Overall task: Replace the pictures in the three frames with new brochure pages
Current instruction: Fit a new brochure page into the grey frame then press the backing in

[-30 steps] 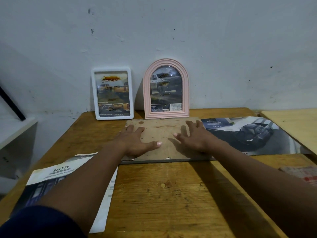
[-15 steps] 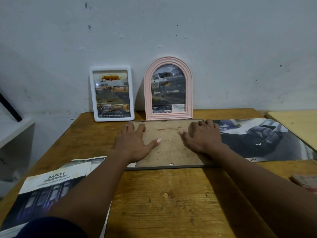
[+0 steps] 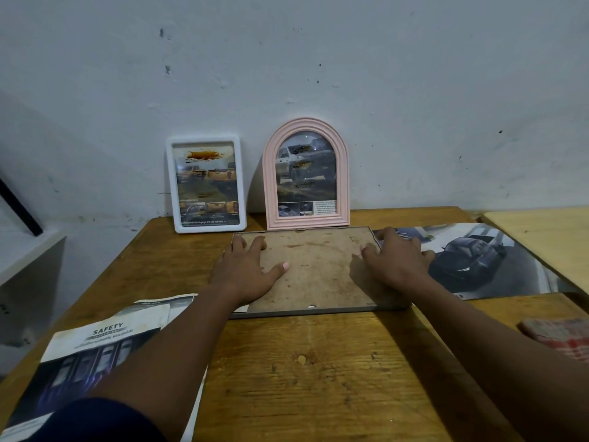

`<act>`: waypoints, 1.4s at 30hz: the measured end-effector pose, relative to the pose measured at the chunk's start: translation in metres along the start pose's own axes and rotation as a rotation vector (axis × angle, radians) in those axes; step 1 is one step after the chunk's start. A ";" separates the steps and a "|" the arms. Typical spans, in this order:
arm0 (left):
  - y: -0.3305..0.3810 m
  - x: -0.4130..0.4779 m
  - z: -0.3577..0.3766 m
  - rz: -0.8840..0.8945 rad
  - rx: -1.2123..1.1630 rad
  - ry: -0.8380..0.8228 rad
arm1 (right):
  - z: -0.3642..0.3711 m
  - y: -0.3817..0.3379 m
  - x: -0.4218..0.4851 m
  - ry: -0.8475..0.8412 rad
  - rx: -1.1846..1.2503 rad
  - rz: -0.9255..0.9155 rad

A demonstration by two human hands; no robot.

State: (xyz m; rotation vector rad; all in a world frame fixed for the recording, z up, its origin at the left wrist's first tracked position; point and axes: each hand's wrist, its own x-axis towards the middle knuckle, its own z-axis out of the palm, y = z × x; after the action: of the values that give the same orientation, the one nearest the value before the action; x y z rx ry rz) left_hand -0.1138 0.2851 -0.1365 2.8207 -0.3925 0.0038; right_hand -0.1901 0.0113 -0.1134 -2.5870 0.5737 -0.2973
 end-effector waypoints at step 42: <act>0.123 -0.035 -0.113 0.159 -1.042 -0.190 | -0.212 -0.109 -0.040 -0.025 0.894 -0.425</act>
State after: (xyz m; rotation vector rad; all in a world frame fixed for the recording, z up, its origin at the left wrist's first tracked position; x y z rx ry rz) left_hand -0.1761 0.2136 0.0049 1.7617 -0.4760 -0.3347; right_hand -0.2528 0.0320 0.1185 -1.7969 -0.1341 -0.5157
